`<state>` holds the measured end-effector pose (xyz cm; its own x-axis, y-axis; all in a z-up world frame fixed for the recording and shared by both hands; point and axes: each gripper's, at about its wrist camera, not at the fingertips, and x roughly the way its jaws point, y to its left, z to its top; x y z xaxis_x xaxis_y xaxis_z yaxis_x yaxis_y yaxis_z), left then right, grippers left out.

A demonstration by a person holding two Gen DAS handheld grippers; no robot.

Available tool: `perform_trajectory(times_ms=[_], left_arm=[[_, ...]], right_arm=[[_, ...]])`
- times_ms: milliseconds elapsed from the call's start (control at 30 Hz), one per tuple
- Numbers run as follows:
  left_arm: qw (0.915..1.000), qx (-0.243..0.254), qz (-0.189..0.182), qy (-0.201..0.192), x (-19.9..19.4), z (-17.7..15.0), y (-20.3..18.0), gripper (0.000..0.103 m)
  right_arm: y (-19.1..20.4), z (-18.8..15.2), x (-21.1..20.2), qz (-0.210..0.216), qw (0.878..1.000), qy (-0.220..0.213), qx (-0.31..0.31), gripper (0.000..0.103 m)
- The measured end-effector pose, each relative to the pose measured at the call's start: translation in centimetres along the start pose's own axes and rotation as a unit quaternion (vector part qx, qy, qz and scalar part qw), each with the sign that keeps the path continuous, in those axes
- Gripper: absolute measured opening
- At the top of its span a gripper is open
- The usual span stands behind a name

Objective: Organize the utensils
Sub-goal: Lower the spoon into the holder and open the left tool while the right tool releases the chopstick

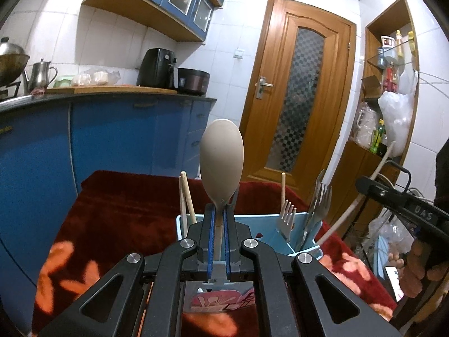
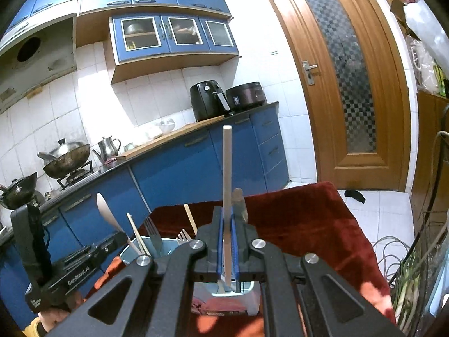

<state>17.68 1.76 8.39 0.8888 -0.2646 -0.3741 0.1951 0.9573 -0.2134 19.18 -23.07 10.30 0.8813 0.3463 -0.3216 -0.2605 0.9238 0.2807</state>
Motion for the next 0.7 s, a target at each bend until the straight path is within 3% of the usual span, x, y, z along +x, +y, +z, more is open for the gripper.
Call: perform_trajectory(times_ms=[333, 533, 700], left_arm=[[0.9997, -0.008, -0.004, 0.025, 1.3, -1.1, 0.7, 0.005], [0.9996, -0.003, -0.006, 0.029, 1.1, -1.2, 0.3, 0.005], [0.9993, -0.005, -0.005, 0.036, 0.9, -0.9, 0.3, 0.006]], right_arm=[[0.7, -3.1, 4.0, -0.016, 0.997, 0.071, -0.030, 0.007], [0.3, -3.4, 4.0, -0.001, 0.997, 0.076, -0.017, 0.008], [0.3, -3.4, 3.3, 0.015, 0.997, 0.069, -0.006, 0.017]])
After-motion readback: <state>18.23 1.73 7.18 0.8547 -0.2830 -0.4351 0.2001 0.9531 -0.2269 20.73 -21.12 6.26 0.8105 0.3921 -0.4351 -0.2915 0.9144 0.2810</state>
